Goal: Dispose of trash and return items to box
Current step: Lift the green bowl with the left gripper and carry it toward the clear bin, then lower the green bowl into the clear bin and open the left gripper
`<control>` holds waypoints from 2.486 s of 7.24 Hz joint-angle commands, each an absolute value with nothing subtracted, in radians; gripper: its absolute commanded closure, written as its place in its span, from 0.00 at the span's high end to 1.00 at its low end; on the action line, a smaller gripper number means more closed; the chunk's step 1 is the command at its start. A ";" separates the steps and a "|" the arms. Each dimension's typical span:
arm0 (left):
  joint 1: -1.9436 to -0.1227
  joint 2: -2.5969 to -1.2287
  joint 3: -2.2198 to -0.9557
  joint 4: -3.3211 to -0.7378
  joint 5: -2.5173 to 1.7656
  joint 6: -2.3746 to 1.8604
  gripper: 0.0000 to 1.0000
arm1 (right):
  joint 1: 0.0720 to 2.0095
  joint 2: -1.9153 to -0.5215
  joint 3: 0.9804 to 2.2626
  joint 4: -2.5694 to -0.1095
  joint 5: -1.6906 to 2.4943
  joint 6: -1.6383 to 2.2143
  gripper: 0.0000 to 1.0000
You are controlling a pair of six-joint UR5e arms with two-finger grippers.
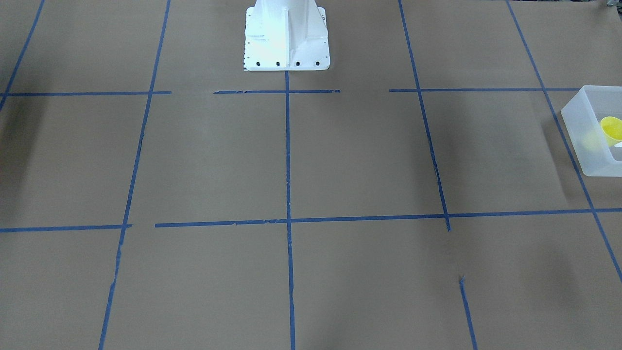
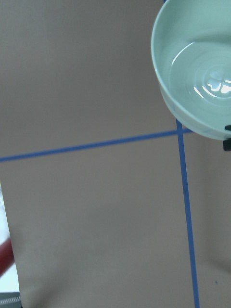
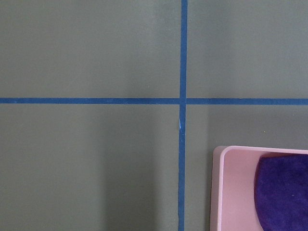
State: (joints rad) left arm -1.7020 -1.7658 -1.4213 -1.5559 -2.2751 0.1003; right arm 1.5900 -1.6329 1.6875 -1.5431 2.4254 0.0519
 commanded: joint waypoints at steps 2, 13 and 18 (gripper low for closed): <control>-1.750 -1.627 -1.327 -1.635 -2.276 0.114 0.00 | 1.597 -1.635 1.690 -1.543 2.425 0.061 1.00; -1.755 -1.534 -1.372 -1.896 -2.155 -0.100 1.00 | 1.597 -1.632 1.700 -1.542 2.425 0.064 1.00; -1.668 -1.549 -1.646 -1.980 -2.256 -0.291 1.00 | 1.597 -1.625 1.701 -1.542 2.427 0.064 1.00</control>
